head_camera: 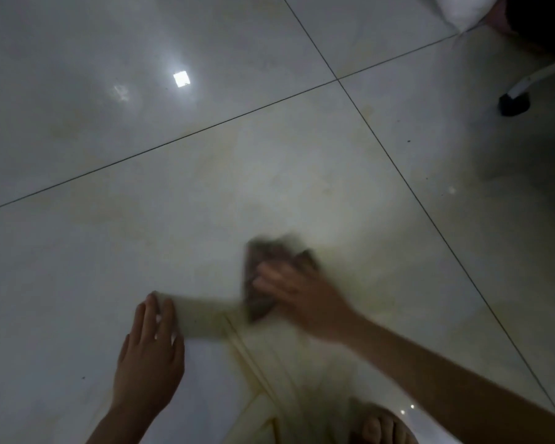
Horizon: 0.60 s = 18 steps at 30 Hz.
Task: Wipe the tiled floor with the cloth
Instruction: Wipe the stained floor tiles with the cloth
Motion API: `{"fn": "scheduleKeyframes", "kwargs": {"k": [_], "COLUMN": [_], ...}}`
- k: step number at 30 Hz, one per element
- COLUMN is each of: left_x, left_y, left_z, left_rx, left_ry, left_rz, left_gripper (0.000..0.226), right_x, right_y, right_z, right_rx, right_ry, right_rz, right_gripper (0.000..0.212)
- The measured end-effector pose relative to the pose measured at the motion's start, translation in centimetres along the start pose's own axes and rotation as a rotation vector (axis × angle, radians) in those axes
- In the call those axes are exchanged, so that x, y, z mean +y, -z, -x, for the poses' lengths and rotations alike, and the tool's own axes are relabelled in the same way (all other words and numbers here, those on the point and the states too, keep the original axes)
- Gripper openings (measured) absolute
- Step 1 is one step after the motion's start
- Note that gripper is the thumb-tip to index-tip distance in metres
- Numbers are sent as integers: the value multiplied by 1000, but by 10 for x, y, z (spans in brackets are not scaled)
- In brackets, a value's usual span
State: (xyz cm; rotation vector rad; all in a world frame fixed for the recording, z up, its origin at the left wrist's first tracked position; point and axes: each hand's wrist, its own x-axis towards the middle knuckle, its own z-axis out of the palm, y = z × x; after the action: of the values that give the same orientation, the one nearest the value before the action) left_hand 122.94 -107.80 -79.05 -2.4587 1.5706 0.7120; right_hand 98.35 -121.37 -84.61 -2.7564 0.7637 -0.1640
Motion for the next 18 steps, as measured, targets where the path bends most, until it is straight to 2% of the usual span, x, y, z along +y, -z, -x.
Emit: {"fn": "scheduleKeyframes", "kwargs": {"k": [4, 6, 8, 10, 12, 14, 16, 18], "left_x": [-3, -4, -5, -4, -7, -5, 4, 17], "left_y": [-4, -6, -9, -10, -8, -2, 5, 11], "left_z": [0, -1, -3, -4, -4, -4, -1, 3], "left_rx": [-10, 17, 34, 13, -40, -73, -40, 44], "left_ry": [4, 8, 18, 16, 49, 77, 60, 2], "left_rz": [45, 49, 56, 51, 6, -58, -35, 113], "left_gripper": [70, 60, 61, 60, 60, 58, 56, 52], "right_x": [113, 128, 110, 71, 28, -8, -33, -45], "right_y": [43, 50, 43, 30, 15, 7, 22, 49], "right_z": [67, 78, 58, 32, 13, -1, -16, -30], "right_rx": [115, 96, 126, 158, 218, 242, 142, 12], "right_ry": [-663, -860, -998, -984, -752, -524, -493, -703], "right_rz": [-12, -13, 24, 53, -9, -185, -605, -1182], "right_gripper": [56, 67, 70, 59, 44, 35, 27, 25]}}
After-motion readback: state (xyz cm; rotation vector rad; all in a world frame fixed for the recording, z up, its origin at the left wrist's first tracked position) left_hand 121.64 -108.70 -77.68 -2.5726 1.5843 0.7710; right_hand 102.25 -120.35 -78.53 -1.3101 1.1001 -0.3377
